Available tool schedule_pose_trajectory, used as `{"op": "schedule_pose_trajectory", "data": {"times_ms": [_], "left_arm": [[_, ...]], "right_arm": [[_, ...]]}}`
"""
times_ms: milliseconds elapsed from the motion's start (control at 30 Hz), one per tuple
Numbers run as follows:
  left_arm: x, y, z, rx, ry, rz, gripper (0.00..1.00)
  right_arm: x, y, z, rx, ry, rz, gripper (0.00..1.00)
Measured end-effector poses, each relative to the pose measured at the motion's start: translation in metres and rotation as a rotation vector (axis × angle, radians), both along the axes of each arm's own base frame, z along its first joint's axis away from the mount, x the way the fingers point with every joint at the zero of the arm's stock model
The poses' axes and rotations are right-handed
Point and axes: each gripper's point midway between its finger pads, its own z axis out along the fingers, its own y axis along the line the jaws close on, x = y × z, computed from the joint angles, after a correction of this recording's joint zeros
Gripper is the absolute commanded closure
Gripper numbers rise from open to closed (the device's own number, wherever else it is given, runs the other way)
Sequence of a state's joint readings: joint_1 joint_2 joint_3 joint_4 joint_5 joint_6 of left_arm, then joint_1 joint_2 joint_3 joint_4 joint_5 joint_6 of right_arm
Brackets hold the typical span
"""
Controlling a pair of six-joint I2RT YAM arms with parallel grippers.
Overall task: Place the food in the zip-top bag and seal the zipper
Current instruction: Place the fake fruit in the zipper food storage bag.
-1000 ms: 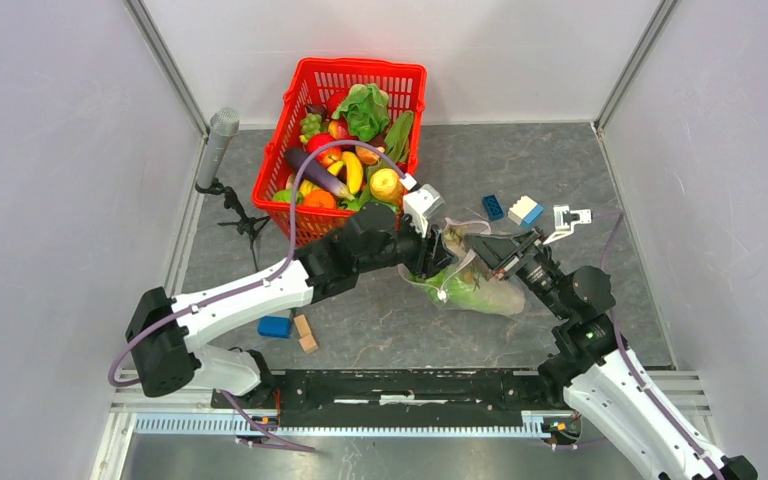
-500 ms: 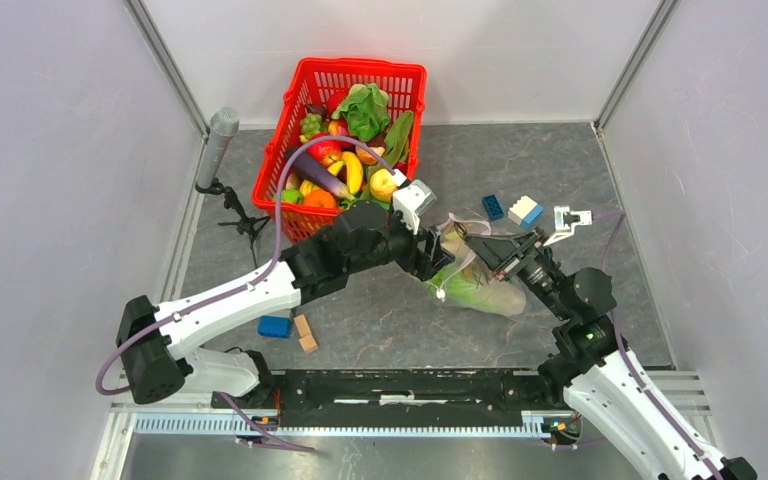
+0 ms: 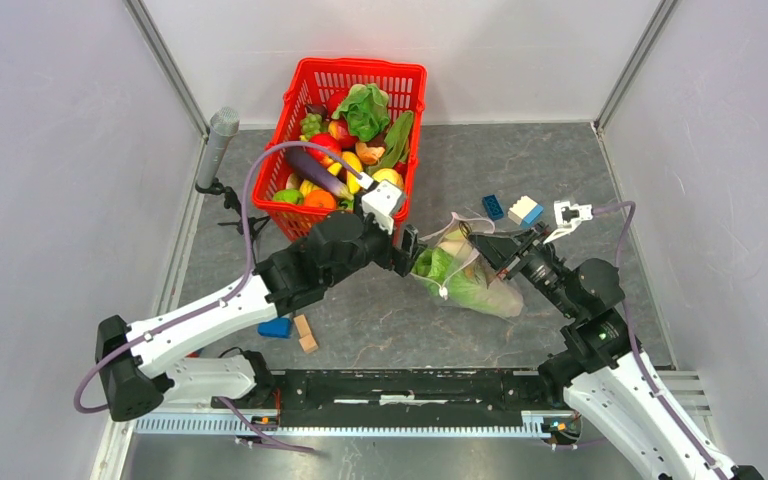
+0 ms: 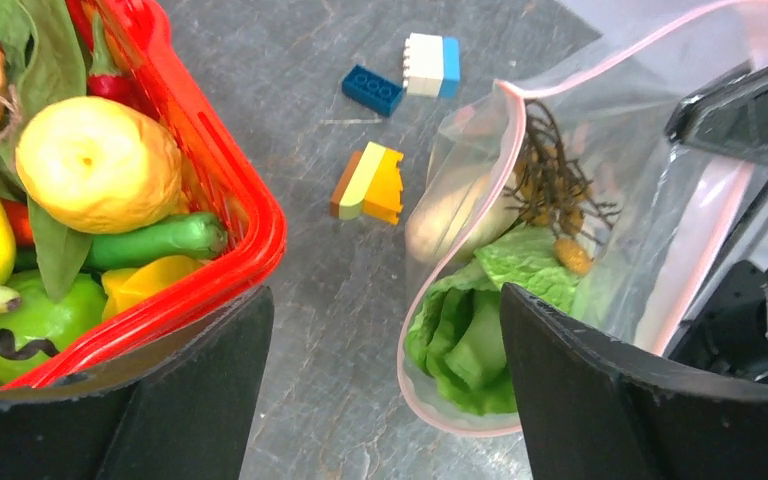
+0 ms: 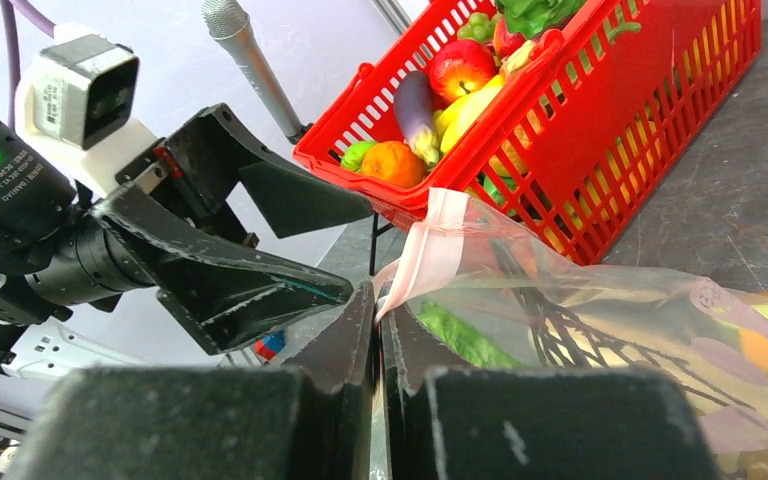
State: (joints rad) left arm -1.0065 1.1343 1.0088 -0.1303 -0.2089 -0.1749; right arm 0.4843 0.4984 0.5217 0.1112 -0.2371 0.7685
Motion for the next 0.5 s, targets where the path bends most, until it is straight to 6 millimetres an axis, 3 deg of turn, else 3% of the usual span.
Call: {"op": "schedule_pose_trajectory", "data": {"times_ms": [267,400,500], "left_arm": [[-0.007,-0.004,-0.033,0.075,0.083,-0.045,0.29],[-0.012,-0.004,-0.046,0.072,0.128,-0.055,0.31],[-0.015,-0.003,-0.056,0.069,0.168,-0.063,0.41]], "right_arm": [[0.0,-0.001,-0.004,-0.017,0.007,-0.004,0.92],[-0.001,-0.001,-0.004,-0.019,0.005,-0.005,0.92],[-0.002,-0.002,-0.003,-0.017,0.0,-0.005,0.92]]}}
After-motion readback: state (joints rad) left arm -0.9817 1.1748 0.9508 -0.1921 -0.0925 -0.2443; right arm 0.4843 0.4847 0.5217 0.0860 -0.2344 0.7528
